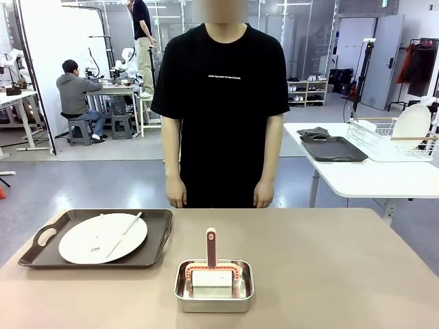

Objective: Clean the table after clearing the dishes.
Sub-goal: When the right (or left) Handle tray is removed, use the right hand (or left hand) to clean the right (or left) side of the table with the Lint Roller.

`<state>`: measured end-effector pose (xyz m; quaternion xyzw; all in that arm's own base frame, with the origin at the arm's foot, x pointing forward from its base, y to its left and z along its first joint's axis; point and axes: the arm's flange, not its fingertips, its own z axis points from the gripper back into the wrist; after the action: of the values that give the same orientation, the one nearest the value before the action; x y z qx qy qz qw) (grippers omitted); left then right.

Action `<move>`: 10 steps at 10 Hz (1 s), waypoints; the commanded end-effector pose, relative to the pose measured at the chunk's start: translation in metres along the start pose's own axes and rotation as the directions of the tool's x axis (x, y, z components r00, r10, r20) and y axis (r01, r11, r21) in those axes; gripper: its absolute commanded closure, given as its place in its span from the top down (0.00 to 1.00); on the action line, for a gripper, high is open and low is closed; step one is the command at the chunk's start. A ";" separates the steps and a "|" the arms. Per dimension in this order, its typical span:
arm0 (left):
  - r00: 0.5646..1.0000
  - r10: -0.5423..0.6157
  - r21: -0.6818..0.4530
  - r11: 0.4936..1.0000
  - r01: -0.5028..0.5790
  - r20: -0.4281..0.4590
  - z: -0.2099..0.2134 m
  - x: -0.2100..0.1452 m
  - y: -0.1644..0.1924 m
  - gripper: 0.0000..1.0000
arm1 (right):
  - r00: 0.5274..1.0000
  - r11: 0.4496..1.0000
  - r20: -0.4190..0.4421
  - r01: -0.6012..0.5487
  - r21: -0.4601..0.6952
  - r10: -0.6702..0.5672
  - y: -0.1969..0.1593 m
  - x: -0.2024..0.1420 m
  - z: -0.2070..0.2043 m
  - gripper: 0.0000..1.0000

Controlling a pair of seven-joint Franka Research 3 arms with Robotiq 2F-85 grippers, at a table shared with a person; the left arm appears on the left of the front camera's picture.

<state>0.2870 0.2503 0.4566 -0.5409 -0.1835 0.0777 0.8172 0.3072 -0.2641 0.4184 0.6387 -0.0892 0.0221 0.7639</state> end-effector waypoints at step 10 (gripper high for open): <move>1.000 -0.003 0.002 1.000 0.003 0.006 0.002 0.000 -0.001 1.00 | 1.000 1.000 0.000 0.000 0.000 0.000 0.000 0.000 0.000 1.00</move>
<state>0.2870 0.2503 0.4566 -0.5409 -0.1835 0.0777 0.8172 0.3079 -0.2647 0.4150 0.6397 -0.0886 0.0218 0.7632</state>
